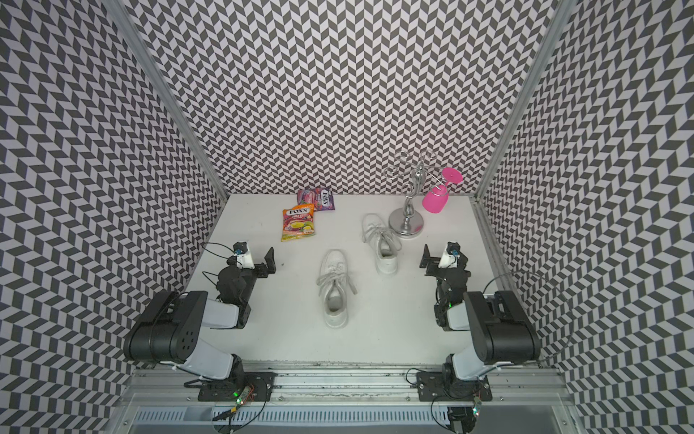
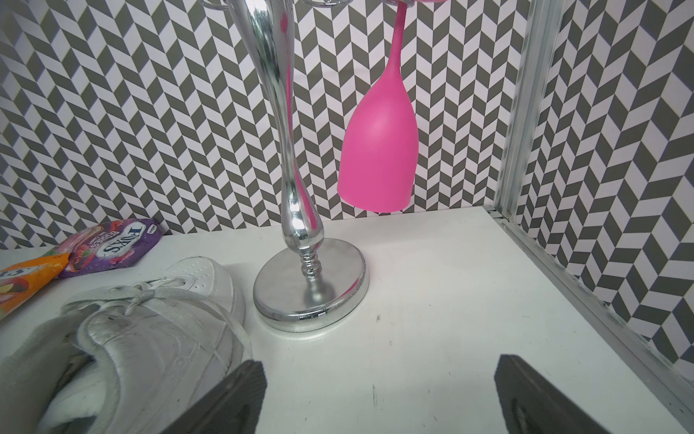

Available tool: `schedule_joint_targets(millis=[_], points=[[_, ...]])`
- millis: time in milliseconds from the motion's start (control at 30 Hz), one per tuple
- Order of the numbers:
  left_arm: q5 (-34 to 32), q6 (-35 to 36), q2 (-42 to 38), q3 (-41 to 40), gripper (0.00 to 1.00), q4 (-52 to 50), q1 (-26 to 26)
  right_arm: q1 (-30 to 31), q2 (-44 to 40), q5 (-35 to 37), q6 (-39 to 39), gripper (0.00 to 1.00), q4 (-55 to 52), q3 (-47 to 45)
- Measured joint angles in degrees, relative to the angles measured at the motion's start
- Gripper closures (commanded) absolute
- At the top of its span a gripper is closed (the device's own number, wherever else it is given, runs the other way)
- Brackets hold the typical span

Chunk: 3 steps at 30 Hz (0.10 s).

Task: Tie the shoes
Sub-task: Reset both arms

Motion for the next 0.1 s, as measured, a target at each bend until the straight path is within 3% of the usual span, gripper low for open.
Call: schedule_joint_targets(millis=[100], points=[[-0.04, 0.07, 0.00, 0.00, 0.00, 0.00, 0.00, 0.35, 0.00, 0.09, -0.24, 0.00, -1.09, 0.57]])
